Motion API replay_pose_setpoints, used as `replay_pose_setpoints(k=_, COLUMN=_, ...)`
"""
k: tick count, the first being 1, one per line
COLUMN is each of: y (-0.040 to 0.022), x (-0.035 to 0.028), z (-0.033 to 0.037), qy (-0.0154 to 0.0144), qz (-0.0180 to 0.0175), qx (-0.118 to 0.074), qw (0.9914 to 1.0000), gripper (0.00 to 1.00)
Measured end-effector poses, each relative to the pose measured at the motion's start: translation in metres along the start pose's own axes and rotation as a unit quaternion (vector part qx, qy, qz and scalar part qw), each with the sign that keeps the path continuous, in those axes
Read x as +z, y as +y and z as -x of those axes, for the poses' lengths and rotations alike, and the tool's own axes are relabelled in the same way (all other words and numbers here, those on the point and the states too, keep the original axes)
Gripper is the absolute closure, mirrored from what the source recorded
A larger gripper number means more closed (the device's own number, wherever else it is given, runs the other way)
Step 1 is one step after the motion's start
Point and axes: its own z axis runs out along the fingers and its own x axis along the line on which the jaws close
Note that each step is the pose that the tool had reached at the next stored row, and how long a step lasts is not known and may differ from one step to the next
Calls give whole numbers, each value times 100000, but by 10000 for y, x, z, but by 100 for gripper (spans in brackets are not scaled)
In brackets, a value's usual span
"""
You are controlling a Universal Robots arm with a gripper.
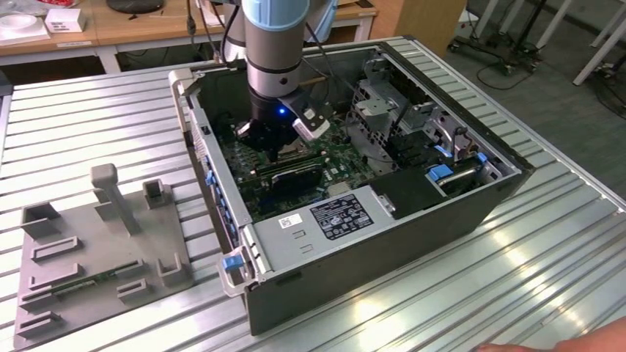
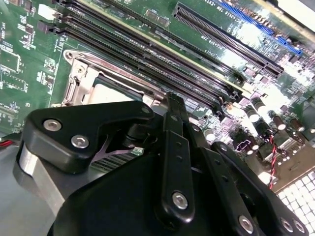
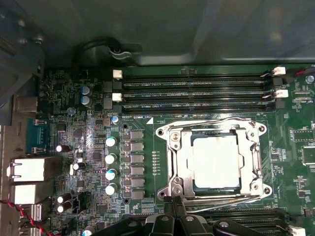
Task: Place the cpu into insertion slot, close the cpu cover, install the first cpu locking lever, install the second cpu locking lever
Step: 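Install the second cpu locking lever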
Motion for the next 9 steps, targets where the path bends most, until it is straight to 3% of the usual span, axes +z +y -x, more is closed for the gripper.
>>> replay_pose_setpoints(k=9, y=-2, x=27, z=-9, qy=3, qz=-4, qx=4, qw=100000, gripper=89)
